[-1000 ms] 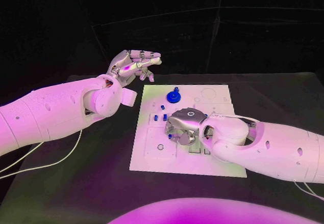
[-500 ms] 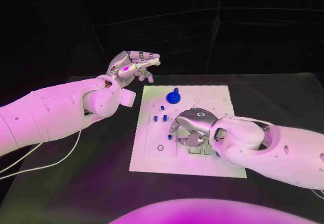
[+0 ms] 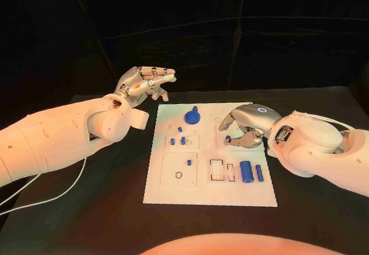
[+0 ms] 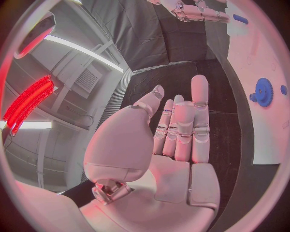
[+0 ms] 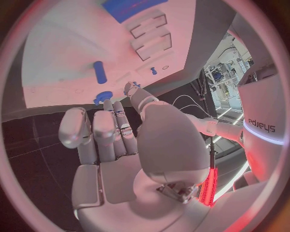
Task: Assemble the parts on the task board
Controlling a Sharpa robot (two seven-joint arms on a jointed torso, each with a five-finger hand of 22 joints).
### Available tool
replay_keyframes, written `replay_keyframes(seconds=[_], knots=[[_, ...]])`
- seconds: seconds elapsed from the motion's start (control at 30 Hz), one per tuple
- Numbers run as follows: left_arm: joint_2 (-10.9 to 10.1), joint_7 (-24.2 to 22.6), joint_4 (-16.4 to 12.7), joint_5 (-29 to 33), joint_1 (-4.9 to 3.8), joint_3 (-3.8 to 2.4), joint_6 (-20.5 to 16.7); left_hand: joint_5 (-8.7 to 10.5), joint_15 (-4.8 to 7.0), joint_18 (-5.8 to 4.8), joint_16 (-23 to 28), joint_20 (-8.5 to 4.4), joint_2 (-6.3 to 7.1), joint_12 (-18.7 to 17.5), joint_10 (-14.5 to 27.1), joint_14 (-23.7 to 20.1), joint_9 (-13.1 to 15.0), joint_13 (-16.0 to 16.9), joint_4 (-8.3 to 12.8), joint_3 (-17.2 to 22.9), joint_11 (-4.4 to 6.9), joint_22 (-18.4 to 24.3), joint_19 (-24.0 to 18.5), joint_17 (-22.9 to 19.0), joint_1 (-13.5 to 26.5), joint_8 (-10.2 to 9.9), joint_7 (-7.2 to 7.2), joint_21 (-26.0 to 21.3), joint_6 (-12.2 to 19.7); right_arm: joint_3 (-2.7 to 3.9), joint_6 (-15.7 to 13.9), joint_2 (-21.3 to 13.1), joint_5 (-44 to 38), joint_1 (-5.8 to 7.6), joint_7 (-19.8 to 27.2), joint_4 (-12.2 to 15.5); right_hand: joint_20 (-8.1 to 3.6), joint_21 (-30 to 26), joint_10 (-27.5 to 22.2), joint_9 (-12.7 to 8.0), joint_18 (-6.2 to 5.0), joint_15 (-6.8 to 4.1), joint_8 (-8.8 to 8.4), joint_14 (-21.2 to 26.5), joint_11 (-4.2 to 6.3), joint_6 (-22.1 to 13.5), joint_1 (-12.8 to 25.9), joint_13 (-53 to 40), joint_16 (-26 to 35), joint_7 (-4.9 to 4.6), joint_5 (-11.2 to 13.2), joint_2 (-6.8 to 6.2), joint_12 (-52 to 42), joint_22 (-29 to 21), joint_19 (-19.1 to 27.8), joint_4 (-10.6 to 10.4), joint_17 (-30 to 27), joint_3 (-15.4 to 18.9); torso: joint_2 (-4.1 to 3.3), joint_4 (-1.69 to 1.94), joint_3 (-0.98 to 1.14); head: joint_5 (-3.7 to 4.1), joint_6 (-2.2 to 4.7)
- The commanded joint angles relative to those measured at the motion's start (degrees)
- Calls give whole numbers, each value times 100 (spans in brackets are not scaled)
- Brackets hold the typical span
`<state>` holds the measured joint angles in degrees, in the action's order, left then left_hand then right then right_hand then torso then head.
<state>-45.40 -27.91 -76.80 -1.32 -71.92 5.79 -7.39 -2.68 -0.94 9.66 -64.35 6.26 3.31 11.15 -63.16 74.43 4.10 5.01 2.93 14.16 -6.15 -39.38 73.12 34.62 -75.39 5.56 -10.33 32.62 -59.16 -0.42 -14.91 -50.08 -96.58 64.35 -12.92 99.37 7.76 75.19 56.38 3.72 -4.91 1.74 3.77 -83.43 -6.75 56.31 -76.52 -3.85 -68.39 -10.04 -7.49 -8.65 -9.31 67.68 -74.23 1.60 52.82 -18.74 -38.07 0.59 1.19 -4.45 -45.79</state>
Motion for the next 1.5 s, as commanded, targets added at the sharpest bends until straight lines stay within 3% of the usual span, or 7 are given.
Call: replay_keyframes(seconds=[0.03, 0.33, 0.4, 0.63, 0.87, 1.37, 1.5], knots=[[1, -11, -14, 24, -10, -3, 83, -22, 1, 78, 37, 16, 5, 42, 59, -42, -6, -9, 19, -24, 4, 13, -35, -7, -55, 35, 2, -24, 44, 6, 233, -40, 142, 30, -187, -38, -11, -38, -69, 0, -65, -24, -20, -11, 17, -93, -57, 6, 27, 20, -27, 4, -49, -29, 33, -9, -20, 108, -15, 9, 6, 19, 27], [4, -8, -25, 24, -9, -2, 101, -22, 1, 78, 37, 16, 5, 42, 59, -42, -6, -9, 19, -24, 4, 13, -35, -7, -55, 35, 2, -24, 44, 3, 615, 93, 72, 52, -277, -287, -23, -68, -105, 8, -72, -34, -3, -11, 28, -100, -97, 3, 41, 38, -14, 45, -99, -64, 45, -24, -48, 209, -20, 31, 2, 45, 50], [0, -6, -28, 24, -9, -2, 109, -22, 1, 78, 37, 16, 5, 42, 59, -42, -6, -9, 19, -24, 4, 13, -35, -7, -55, 35, 2, -24, 44, 0, 656, 143, 69, 51, -278, -343, -25, -71, -102, 10, -72, -37, 1, -10, 31, -92, -114, 1, 47, 42, -12, 67, -116, -67, 44, -26, -59, 222, -17, 18, 2, 33, 51], [-19, -6, -34, 24, -7, -2, 124, -22, 1, 78, 37, 16, 5, 42, 59, -42, -6, -9, 19, -24, 4, 13, -35, -7, -55, 35, 2, -24, 44, -13, 847, 271, 64, 45, -275, -465, -44, -60, 29, 19, -63, -61, 24, -26, 55, -15, -219, -4, 32, 61, -13, 202, -260, -42, 1, -28, -50, 256, -14, 27, 2, 47, 45], [-7, -1, -28, 24, -7, -2, 132, -22, 1, 78, 37, 16, 5, 42, 59, -42, -6, -9, 19, -24, 4, 13, -35, -7, -55, 35, 2, -24, 44, -26, 1103, 394, 63, 8, -257, -571, -79, 33, 385, 29, -32, -99, 63, -68, 105, 168, -303, 7, -47, 71, -27, 333, -380, 87, -116, -39, 44, 157, -12, 9, 7, 22, 16], [3, 6, -15, 24, -7, -2, 132, -22, 1, 78, 37, 16, 5, 42, 59, -42, -6, -9, 19, -24, 4, 13, -35, -7, -55, 35, 2, -24, 44, -31, 869, 443, 63, -20, -250, -623, -167, 207, 998, 49, 24, -199, 156, -113, 231, 595, -421, -8, -164, 142, 143, 506, -343, 331, -295, -51, 168, -190, -11, 12, 5, 32, 32], [4, 6, -14, 24, -7, -1, 133, -22, 1, 78, 37, 16, 5, 42, 59, -42, -6, -9, 19, -24, 4, 13, -35, -7, -55, 35, 2, -24, 44, -31, 466, 428, -5, -23, -260, -601, -216, 339, 1187, 65, 66, -253, 205, -141, 291, 760, -543, -39, -237, 197, 336, 650, -344, 515, -419, 4, 256, -402, -9, 13, 7, 30, 25]])
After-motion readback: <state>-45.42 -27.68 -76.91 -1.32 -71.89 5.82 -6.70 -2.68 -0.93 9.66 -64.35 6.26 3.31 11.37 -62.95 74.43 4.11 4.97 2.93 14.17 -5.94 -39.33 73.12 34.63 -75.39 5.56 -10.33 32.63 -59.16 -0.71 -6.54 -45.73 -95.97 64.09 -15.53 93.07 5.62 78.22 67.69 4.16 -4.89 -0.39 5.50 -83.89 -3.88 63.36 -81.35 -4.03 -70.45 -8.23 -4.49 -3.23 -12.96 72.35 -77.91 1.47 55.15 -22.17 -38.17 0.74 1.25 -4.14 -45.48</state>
